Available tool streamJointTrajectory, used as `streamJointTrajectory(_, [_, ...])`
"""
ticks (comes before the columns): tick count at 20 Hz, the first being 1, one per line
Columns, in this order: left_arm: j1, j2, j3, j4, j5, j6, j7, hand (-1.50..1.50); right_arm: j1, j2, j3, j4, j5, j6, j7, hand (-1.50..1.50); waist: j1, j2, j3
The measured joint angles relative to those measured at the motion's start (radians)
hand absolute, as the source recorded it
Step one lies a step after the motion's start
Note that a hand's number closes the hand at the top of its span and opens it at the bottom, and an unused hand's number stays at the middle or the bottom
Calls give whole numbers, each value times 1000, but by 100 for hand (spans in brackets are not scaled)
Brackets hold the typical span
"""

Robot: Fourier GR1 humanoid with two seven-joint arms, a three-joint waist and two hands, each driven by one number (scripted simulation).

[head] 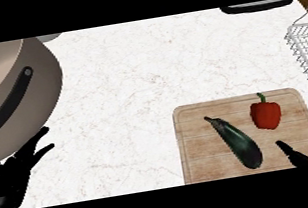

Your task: Pick the bell pepper from the cutting board and place it in the tiered basket

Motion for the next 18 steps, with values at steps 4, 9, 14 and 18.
streamJointTrajectory(4, [8,19,14,-1,1,-7,15,0,75,-63,82,-82,145,-48,177,-150,9,-3,-2])
streamJointTrajectory(9, [2,14,22,20,-8,-20,0,0,99,-154,187,-278,276,-12,472,-150,11,-6,0])
streamJointTrajectory(14, [3,11,40,31,-11,-46,-6,0,66,-191,246,-474,367,28,784,-150,12,-8,2])
streamJointTrajectory(18, [3,3,49,32,-19,-47,8,0,47,-208,293,-573,402,98,995,-150,12,-8,3])
